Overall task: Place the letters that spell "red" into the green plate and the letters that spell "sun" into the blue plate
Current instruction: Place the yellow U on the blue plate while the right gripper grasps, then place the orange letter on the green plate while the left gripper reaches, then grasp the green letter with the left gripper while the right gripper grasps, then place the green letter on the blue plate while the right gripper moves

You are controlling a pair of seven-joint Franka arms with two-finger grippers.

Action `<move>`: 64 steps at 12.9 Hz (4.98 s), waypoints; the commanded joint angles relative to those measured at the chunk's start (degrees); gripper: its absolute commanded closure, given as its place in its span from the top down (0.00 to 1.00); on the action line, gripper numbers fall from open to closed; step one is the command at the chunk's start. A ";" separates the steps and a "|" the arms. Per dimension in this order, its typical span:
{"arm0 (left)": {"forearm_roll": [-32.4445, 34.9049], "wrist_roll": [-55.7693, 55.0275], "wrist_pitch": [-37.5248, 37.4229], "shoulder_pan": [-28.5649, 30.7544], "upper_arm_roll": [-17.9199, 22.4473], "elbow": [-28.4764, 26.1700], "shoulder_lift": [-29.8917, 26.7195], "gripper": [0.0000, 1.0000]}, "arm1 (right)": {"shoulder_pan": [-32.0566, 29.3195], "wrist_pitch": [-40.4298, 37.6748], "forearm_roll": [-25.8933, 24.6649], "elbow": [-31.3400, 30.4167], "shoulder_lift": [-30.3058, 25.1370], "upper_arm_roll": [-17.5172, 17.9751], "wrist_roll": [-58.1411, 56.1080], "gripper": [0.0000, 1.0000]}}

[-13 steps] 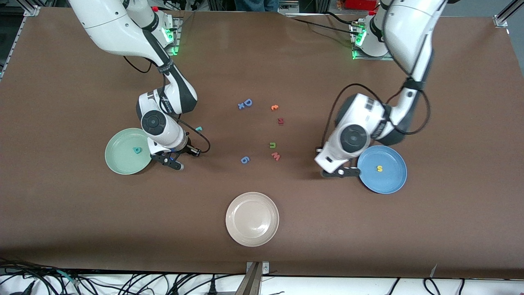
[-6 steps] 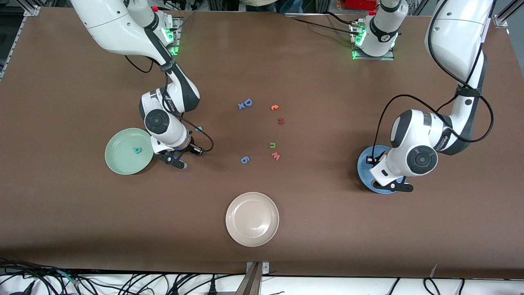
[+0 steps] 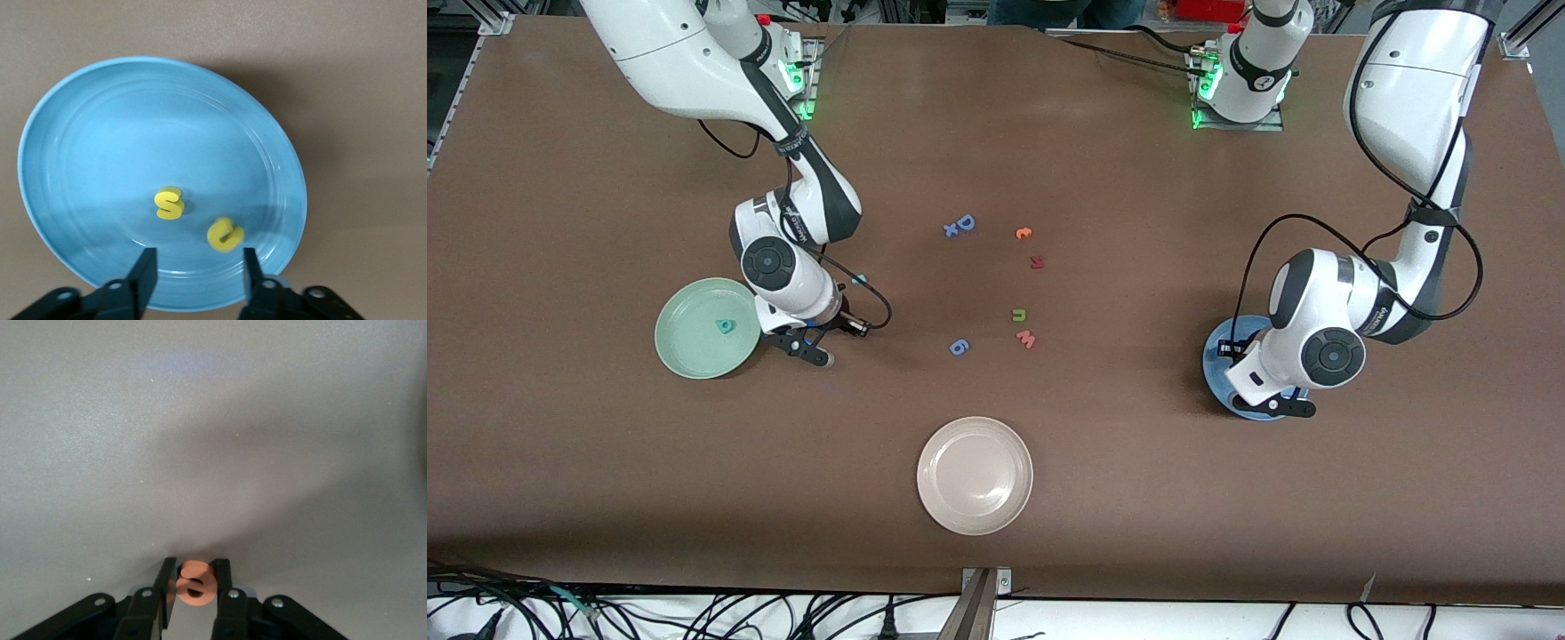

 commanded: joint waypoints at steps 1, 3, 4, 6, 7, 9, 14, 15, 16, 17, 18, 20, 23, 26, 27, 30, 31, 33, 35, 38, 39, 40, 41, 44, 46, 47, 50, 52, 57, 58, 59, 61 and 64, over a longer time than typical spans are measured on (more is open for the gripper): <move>1.75 0.38 -0.10 0.39 -0.73 0.19 -0.57 1.00 | -0.76 -1.57 -0.53 -0.05 -2.11 0.23 -0.39 0.12; 1.58 0.29 -0.45 0.31 -1.08 0.36 -0.92 1.00 | -2.34 -6.83 -0.44 0.30 -5.18 0.23 -1.27 0.11; 0.96 0.21 -0.45 -0.04 -1.35 0.63 -1.35 1.00 | -3.30 -8.77 -0.35 0.22 -6.85 0.23 -3.10 0.10; 0.87 -0.23 -0.45 -0.05 -4.14 1.07 -1.80 1.00 | -6.46 -13.16 -0.35 -0.05 -9.41 0.23 -8.19 0.10; 0.87 -0.50 -0.45 -0.04 -5.47 1.85 -2.15 1.00 | -8.57 -14.75 -0.18 -0.40 -10.55 0.23 -12.04 0.10; 0.78 -3.73 -0.36 -0.40 -8.36 2.74 -2.15 1.00 | -13.05 -16.52 -0.26 -1.80 -12.22 0.14 -19.17 0.10; 0.78 -17.87 0.25 -7.32 -11.72 6.16 -1.54 1.00 | -21.24 -16.34 -0.88 -3.21 -12.50 0.05 -31.67 0.10; 0.78 -21.29 0.60 -9.86 -11.81 6.69 -0.66 1.00 | -21.59 -16.34 -0.88 -3.21 -12.50 0.05 -32.03 0.15; 0.87 -24.98 2.69 -12.15 -11.72 7.30 0.56 1.00 | -21.59 -16.34 -0.88 -3.13 -12.50 0.05 -31.95 0.48; 0.87 -28.50 5.41 -13.65 -11.72 7.31 1.79 1.00 | -21.59 -16.34 -0.70 -3.04 -12.50 0.05 -31.16 0.79; 1.04 -31.32 8.14 -15.15 -11.72 7.40 2.68 1.00 | -21.25 -16.43 -0.61 -2.95 -12.58 0.05 -29.94 0.86; 1.31 -32.40 12.80 -17.00 -11.72 7.31 3.73 1.00 | -19.41 -16.43 -0.44 -2.86 -12.67 0.23 -24.68 0.86; 1.66 -36.85 15.11 -21.13 -11.46 6.00 4.18 1.00 | -15.02 -15.47 0.18 -2.77 -12.58 0.32 -15.02 0.86; 2.36 -39.96 14.84 -23.51 -11.11 4.68 5.14 0.99 | -9.75 -12.32 1.31 -2.86 -11.36 1.19 -7.02 0.86; 4.10 -39.27 14.84 -23.16 -11.19 4.67 6.02 0.99 | -8.16 -10.47 1.49 -2.86 -10.48 1.46 -3.51 0.86; 6.41 -38.29 15.72 -23.69 -11.19 5.28 8.13 0.97 | -4.64 -5.11 1.50 -2.95 -7.93 2.59 4.42 0.86; 6.41 -38.20 17.72 -23.60 -11.19 5.20 8.48 0.96 | -4.20 -3.27 1.58 -3.04 -7.14 3.73 6.79 0.86; 6.41 -38.29 19.85 -23.69 -11.19 5.20 9.36 0.93 | -3.67 -1.15 1.50 -4.17 -6.96 4.36 9.27 0.86; 6.49 -38.20 20.29 -23.69 -11.19 5.20 9.80 0.82 | -3.75 1.92 1.58 -7.59 -7.66 5.76 10.41 0.86; 8.16 -38.64 20.38 -23.69 -11.19 5.20 10.59 0.51 | -3.84 6.24 1.50 -13.31 -9.85 6.82 11.56 0.86; 8.17 -39.08 20.38 -23.77 -11.19 5.20 10.59 0.36 | -3.84 6.24 1.50 -14.80 -10.64 7.17 11.56 0.86; 8.08 -39.08 20.29 -23.78 -11.28 5.20 10.51 0.21 | -4.10 6.16 1.50 -15.95 -11.43 7.78 11.56 0.86; 7.99 -39.17 20.12 -23.78 -11.28 5.29 10.16 0.13 | -4.28 6.07 1.50 -17.00 -12.14 7.79 11.56 0.86; 7.99 -39.08 15.31 -22.90 -11.28 5.38 7.97 0.08 | -4.37 6.16 1.41 -18.85 -12.50 7.79 11.38 0.85; 7.99 -38.73 11.43 -21.41 -11.37 5.55 5.68 0.09 | -4.63 6.42 1.32 -19.12 -12.32 8.14 11.21 0.84; 7.99 -38.56 9.50 -20.36 -11.28 5.64 4.72 0.09 | -4.72 6.85 1.32 -19.12 -12.15 8.14 11.21 0.84; 8.08 -32.53 4.39 -15.09 -11.28 5.90 2.95 0.09 | -4.81 7.56 1.23 -19.12 -11.53 8.23 10.86 0.81; 8.17 -26.72 3.25 -10.96 -11.19 5.90 2.51 0.09 | -4.72 8.78 0.97 -19.12 -10.48 8.23 10.86 0.78; 8.25 -8.80 -3.24 1.33 -11.19 5.03 1.11 0.09 | -4.72 8.88 0.88 -19.12 -9.51 8.23 10.77 0.63; 8.17 -5.63 -4.22 3.28 -11.19 5.03 0.67 0.09 | -4.72 8.88 0.88 -19.12 -9.59 8.23 10.68 0.55; 8.17 -3.07 -4.66 5.21 -11.19 5.03 0.66 0.09 | -4.72 8.88 0.88 -19.03 -9.60 8.23 10.68 0.48; 8.25 -0.33 -4.50 8.99 -11.11 5.11 1.10 0.09 | -4.72 8.88 0.88 -19.03 -9.51 8.32 10.59 0.33; 10.44 2.13 -3.79 13.04 -11.19 5.03 2.68 0.10 | -4.72 8.88 0.88 -19.03 -9.42 8.32 10.59 0.21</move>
